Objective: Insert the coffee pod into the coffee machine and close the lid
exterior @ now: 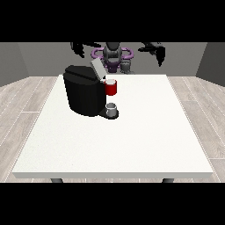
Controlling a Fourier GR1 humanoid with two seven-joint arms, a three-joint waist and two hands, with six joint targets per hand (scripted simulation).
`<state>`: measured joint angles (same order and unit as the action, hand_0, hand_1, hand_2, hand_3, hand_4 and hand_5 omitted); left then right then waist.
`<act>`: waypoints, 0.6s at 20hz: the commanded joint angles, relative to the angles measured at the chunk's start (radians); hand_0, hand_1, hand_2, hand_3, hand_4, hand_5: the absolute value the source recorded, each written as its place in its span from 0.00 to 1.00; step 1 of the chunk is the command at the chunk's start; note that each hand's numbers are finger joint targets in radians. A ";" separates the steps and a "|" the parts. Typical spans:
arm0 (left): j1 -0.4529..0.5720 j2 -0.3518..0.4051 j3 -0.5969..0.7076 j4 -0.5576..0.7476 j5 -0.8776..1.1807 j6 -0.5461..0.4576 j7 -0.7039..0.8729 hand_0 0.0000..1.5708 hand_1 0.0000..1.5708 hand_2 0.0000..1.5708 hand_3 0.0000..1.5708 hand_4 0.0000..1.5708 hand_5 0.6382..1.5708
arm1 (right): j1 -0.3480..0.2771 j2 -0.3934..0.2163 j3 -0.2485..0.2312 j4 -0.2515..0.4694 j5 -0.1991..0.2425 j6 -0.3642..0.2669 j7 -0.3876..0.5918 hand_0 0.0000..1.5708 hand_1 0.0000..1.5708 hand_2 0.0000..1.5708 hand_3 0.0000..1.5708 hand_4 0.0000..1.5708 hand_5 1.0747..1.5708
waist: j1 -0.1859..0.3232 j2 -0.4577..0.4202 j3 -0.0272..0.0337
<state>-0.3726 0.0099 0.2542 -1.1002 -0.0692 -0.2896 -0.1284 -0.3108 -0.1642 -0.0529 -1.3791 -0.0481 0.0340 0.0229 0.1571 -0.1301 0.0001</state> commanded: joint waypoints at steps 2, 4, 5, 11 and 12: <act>0.027 -0.009 -0.034 -0.083 0.021 0.056 0.000 0.00 0.00 0.00 0.00 0.00 1.00 | -0.083 0.021 0.003 0.052 -0.010 0.012 0.025 0.00 0.00 0.00 0.00 0.00 1.00 | -0.030 0.074 0.0000; 0.056 0.013 -0.035 -0.126 0.022 0.024 -0.017 0.00 0.00 0.00 0.00 0.00 1.00 | -0.127 -0.036 -0.070 0.114 -0.040 0.048 -0.034 0.00 0.00 0.00 0.00 0.00 1.00 | -0.011 0.119 0.0001; 0.024 0.039 -0.013 -0.106 0.036 0.026 0.003 0.00 0.00 0.00 0.00 0.00 1.00 | -0.097 0.042 0.003 0.100 0.014 -0.007 -0.049 0.00 0.00 0.00 0.00 0.00 1.00 | -0.039 0.129 -0.0001; 0.080 0.028 -0.059 -0.187 0.029 0.090 0.033 0.00 0.00 0.00 0.00 0.00 1.00 | -0.162 0.042 0.001 0.158 0.021 0.012 -0.044 0.00 0.00 0.00 0.00 0.00 1.00 | -0.068 0.139 -0.0001; 0.118 0.017 -0.093 -0.236 0.027 0.057 0.067 0.00 0.00 0.00 0.00 0.00 1.00 | -0.211 0.002 -0.038 0.206 0.017 0.010 -0.013 0.00 0.00 0.00 0.00 0.00 1.00 | -0.009 0.132 0.0000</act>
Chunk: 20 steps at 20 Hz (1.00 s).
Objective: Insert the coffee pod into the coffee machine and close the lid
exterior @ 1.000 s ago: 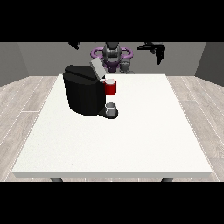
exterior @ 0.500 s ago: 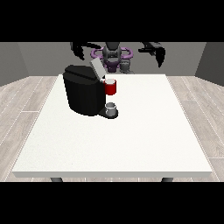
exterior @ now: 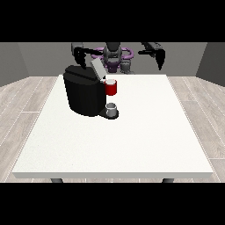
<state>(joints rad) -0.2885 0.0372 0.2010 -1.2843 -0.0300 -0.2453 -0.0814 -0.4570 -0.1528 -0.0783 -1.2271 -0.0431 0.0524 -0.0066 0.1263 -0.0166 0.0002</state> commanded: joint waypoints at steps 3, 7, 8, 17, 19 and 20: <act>0.048 -0.010 -0.035 -0.100 0.014 0.042 0.025 0.00 0.00 0.00 0.00 0.00 1.00 | -0.043 -0.022 -0.016 0.091 0.019 0.033 -0.063 0.00 0.00 0.00 0.00 0.00 1.00 | -0.010 0.031 -0.0001; 0.072 0.032 -0.012 -0.117 0.049 0.000 -0.010 0.00 0.00 0.00 0.00 0.00 1.00 | -0.118 -0.031 -0.027 0.123 0.028 0.023 -0.052 0.00 0.00 0.00 0.00 0.00 1.00 | 0.022 0.055 -0.0002; 0.043 0.025 -0.027 -0.108 0.055 -0.003 0.020 0.00 0.00 0.00 0.00 0.00 1.00 | -0.156 -0.009 -0.009 0.131 0.056 -0.019 -0.022 0.00 0.00 0.00 0.00 0.00 1.00 | 0.018 0.063 -0.0002; -0.003 0.061 -0.003 -0.069 0.039 0.056 -0.014 0.00 0.00 0.00 0.00 0.00 1.00 | -0.229 -0.028 -0.015 0.176 0.042 0.049 -0.049 0.00 0.00 0.00 0.00 0.00 1.00 | -0.016 0.128 -0.0003; 0.010 0.062 -0.011 -0.076 0.057 0.036 0.004 0.00 0.00 0.00 0.00 0.00 1.00 | -0.179 0.055 0.037 0.175 0.082 -0.011 -0.077 0.00 0.00 0.00 0.00 0.00 1.00 | -0.010 0.098 -0.0003; 0.031 0.075 -0.032 -0.151 0.078 -0.002 0.076 0.00 0.00 0.00 0.00 0.00 1.00 | -0.191 -0.026 -0.027 0.230 0.059 0.026 -0.094 0.00 0.00 0.00 0.00 0.00 1.00 | 0.037 0.090 0.0001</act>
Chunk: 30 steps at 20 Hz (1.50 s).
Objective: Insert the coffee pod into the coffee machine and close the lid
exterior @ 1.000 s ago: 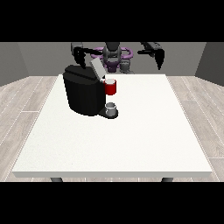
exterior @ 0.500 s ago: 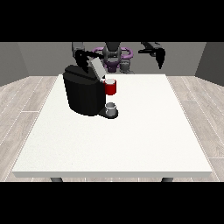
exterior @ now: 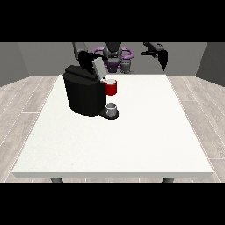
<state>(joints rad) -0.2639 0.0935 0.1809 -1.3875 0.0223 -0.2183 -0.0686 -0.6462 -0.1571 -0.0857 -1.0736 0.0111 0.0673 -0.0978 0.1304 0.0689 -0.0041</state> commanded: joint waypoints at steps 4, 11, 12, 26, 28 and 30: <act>-0.019 -0.005 -0.008 0.002 0.000 0.041 0.020 0.00 0.00 0.00 0.00 0.00 1.00 | -0.032 0.045 0.025 0.064 0.044 -0.044 -0.018 0.00 0.00 0.00 0.00 0.00 1.00 | 0.005 0.018 0.0042; -0.009 0.016 -0.008 0.023 -0.002 0.043 0.009 0.00 0.00 0.00 0.00 0.11 1.00 | -0.095 0.040 0.053 0.078 0.072 -0.016 0.030 0.00 0.00 0.00 0.00 0.09 1.00 | 0.014 0.007 0.0041; 0.003 -0.002 -0.025 0.025 -0.025 0.068 0.005 0.00 0.00 0.00 0.00 0.09 1.00 | -0.103 0.037 0.066 0.067 0.079 -0.002 0.060 0.00 0.00 0.00 0.00 0.00 1.00 | 0.000 -0.017 0.0041; 0.033 -0.016 -0.045 0.020 -0.021 0.074 -0.072 0.00 0.00 0.00 0.00 0.12 1.00 | -0.140 0.112 0.101 0.069 0.120 -0.013 0.038 0.00 0.00 0.00 0.00 0.02 1.00 | -0.016 -0.071 0.0040; -0.017 0.003 -0.033 -0.029 0.020 0.061 0.018 0.00 0.00 0.00 0.00 0.09 1.00 | -0.119 0.084 0.067 0.074 0.080 0.036 -0.030 0.00 0.00 0.00 0.00 0.08 1.00 | -0.010 -0.068 0.0045; 0.011 -0.023 -0.048 0.039 0.001 0.055 -0.092 0.00 0.00 0.00 0.00 0.16 1.00 | -0.033 0.154 0.190 0.020 0.066 -0.033 -0.072 0.00 0.00 0.00 0.00 0.16 1.00 | -0.028 -0.068 0.0042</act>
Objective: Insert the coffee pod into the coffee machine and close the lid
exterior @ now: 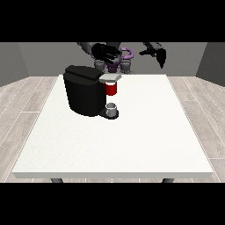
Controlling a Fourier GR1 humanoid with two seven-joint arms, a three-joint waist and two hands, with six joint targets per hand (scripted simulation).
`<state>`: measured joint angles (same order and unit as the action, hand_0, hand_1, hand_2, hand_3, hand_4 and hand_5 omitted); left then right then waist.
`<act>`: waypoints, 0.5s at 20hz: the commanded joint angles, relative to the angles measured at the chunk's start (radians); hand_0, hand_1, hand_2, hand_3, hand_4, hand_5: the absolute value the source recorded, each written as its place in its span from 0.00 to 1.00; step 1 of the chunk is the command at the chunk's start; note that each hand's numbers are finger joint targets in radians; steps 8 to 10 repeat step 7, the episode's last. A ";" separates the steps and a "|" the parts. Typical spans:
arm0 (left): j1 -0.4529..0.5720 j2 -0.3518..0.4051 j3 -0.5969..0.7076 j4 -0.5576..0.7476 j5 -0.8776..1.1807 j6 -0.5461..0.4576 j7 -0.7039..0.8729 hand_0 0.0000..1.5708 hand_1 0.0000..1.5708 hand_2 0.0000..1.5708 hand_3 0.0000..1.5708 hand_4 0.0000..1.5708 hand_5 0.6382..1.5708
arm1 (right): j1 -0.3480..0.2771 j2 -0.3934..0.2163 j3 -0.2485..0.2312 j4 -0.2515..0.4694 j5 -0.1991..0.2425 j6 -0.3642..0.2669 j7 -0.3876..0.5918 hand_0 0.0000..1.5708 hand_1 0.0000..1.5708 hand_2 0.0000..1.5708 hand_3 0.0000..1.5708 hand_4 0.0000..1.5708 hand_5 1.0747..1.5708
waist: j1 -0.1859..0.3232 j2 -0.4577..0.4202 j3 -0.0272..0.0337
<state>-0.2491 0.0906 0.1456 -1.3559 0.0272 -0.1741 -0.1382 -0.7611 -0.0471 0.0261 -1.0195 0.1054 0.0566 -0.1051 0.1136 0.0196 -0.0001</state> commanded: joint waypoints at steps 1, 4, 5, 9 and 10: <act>0.058 -0.039 -0.034 0.003 -0.005 0.001 -0.002 0.00 0.00 0.00 0.00 0.12 1.00 | 0.140 0.045 0.091 -0.059 -0.067 0.007 -0.052 0.00 0.00 0.00 0.00 0.22 1.00 | -0.025 -0.096 0.0003; 0.080 -0.009 0.020 0.057 -0.001 0.017 -0.064 0.00 0.00 0.00 0.00 0.12 1.00 | 0.240 0.046 0.100 -0.123 -0.155 0.028 -0.090 0.00 0.00 0.00 0.00 0.18 1.00 | -0.084 -0.092 0.0002; 0.080 0.005 0.040 0.072 0.010 0.013 -0.063 0.00 0.00 0.00 0.00 0.12 1.00 | 0.257 0.046 0.098 -0.148 -0.175 0.045 -0.056 0.00 0.00 0.00 0.00 0.18 1.00 | -0.118 -0.116 0.0001; 0.068 0.037 0.064 0.101 0.024 -0.004 -0.052 0.00 0.00 0.00 0.00 0.12 1.00 | 0.364 0.047 0.180 -0.170 -0.189 -0.036 -0.074 0.00 0.00 0.00 0.00 0.10 1.00 | -0.138 -0.119 0.0000; 0.068 0.037 0.064 0.101 0.024 -0.004 -0.052 0.00 0.00 0.00 0.00 0.12 1.00 | 0.364 0.047 0.180 -0.170 -0.189 -0.036 -0.074 0.00 0.00 0.00 0.00 0.10 1.00 | -0.138 -0.119 0.0000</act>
